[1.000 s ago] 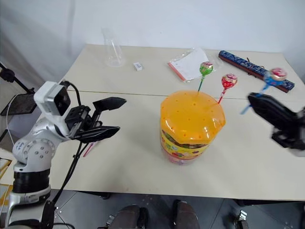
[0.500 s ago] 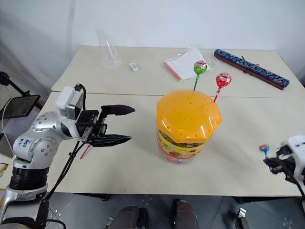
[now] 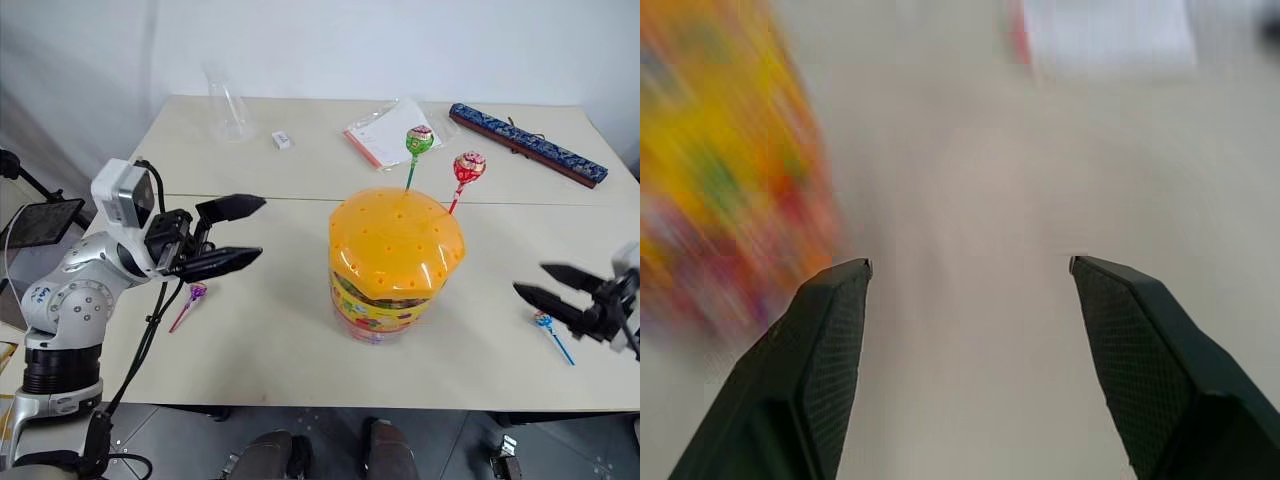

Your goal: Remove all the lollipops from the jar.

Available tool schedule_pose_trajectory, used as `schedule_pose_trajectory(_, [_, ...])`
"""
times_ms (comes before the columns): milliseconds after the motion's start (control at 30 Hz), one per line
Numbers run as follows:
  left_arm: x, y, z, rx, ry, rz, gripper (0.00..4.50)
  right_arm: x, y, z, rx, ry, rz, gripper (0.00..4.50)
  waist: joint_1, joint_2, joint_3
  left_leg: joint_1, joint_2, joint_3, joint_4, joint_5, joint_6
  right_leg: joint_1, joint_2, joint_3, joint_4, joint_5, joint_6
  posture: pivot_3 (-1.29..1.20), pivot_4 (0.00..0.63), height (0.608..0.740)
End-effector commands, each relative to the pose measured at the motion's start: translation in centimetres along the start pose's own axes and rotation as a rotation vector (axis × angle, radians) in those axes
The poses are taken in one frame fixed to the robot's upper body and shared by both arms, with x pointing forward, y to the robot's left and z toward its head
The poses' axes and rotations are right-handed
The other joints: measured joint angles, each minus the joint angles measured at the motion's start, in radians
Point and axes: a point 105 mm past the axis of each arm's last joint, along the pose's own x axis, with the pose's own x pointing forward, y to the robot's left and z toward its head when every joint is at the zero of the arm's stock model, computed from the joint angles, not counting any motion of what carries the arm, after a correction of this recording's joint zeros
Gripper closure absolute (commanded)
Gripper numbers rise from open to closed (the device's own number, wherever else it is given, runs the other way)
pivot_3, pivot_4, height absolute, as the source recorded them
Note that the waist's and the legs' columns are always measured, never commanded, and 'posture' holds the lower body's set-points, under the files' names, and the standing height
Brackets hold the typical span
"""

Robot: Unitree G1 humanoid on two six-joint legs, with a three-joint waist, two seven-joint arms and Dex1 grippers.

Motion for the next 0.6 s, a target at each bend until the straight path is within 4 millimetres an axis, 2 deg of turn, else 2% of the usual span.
schedule_pose_trajectory(33, [-0.6,0.1,1.0,-0.027,-0.085,0.027,0.10,1.8,3.0,3.7,-0.032,-0.175,0.098,1.16,0.001,-0.001,0.000,0.000,0.000,-0.001,0.000,0.000,-0.001,0.000,0.000,0.000,0.000,0.000,0.000,0.00,0.150,0.740])
schedule_pose_trajectory(167, [-1.2,-0.4,0.9,-0.075,-0.114,0.017,0.10,3.6,4.3,4.6,-0.046,-0.220,0.123,1.16,0.005,-0.001,0.000,0.000,0.000,-0.002,-0.001,-0.001,-0.002,0.000,0.000,-0.001,0.000,0.000,0.000,0.00,0.150,0.740])
schedule_pose_trajectory(333, [-2.4,-1.1,1.1,-0.167,-0.169,-0.017,0.10,5.2,4.8,5.5,-0.046,-0.268,0.164,1.16,0.003,-0.001,0.000,-0.002,-0.001,-0.001,0.000,-0.001,-0.001,-0.001,-0.001,-0.002,-0.003,0.000,0.000,0.00,0.150,0.740])
schedule_pose_trajectory(467, [-2.9,-1.1,-0.3,-0.164,-0.128,-0.007,0.10,5.8,5.5,5.5,-0.037,-0.258,0.224,1.16,0.004,-0.001,0.000,-0.002,-0.001,-0.001,0.000,-0.001,-0.001,-0.001,-0.001,-0.002,-0.002,0.000,0.000,0.00,0.150,0.740])
schedule_pose_trajectory(567, [-2.6,-1.1,-0.1,-0.145,-0.148,-0.021,0.10,5.9,5.3,5.5,-0.035,-0.257,0.228,1.74,0.005,-0.001,0.000,-0.003,-0.001,-0.001,0.000,-0.001,0.000,-0.001,-0.001,-0.003,-0.002,0.000,0.000,0.00,0.150,0.740])
schedule_pose_trajectory(600, [-2.5,-1.1,-0.1,-0.137,-0.149,-0.027,0.10,5.9,5.3,5.6,-0.036,-0.261,0.231,2.09,0.005,-0.001,0.000,-0.003,-0.001,-0.001,0.000,-0.001,0.000,-0.001,-0.001,-0.002,-0.003,0.000,0.000,0.00,0.150,0.740])
